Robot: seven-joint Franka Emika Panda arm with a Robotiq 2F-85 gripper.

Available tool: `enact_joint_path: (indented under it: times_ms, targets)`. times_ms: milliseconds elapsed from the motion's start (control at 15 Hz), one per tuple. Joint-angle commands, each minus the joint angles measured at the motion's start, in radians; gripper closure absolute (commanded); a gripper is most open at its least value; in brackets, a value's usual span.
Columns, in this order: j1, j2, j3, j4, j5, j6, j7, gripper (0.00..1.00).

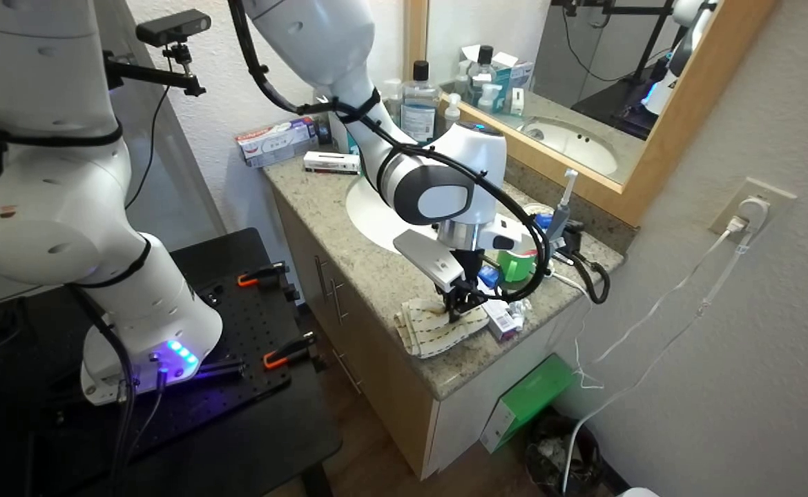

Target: Use the towel to wipe the base top

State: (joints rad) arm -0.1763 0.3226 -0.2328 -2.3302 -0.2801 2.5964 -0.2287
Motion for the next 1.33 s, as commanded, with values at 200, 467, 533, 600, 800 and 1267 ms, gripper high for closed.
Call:
enact_joint_path:
  times_ms: [200, 467, 533, 600, 800, 1267]
  targets:
    - [-0.037, 0.049, -0.002, 0.074, 0.025, -0.048, 0.011, 0.98]
    - [-0.059, 0.053, -0.009, 0.089, 0.025, -0.046, 0.005, 0.98]
    - [-0.064, 0.055, -0.01, 0.091, 0.024, -0.044, 0.007, 0.98]
    - [-0.067, 0.055, -0.009, 0.092, 0.023, -0.044, 0.004, 0.98]
    - [-0.07, 0.055, -0.001, 0.086, 0.02, -0.037, -0.006, 0.98]
    - [-0.077, 0.05, 0.042, 0.066, 0.054, -0.059, -0.077, 0.98]
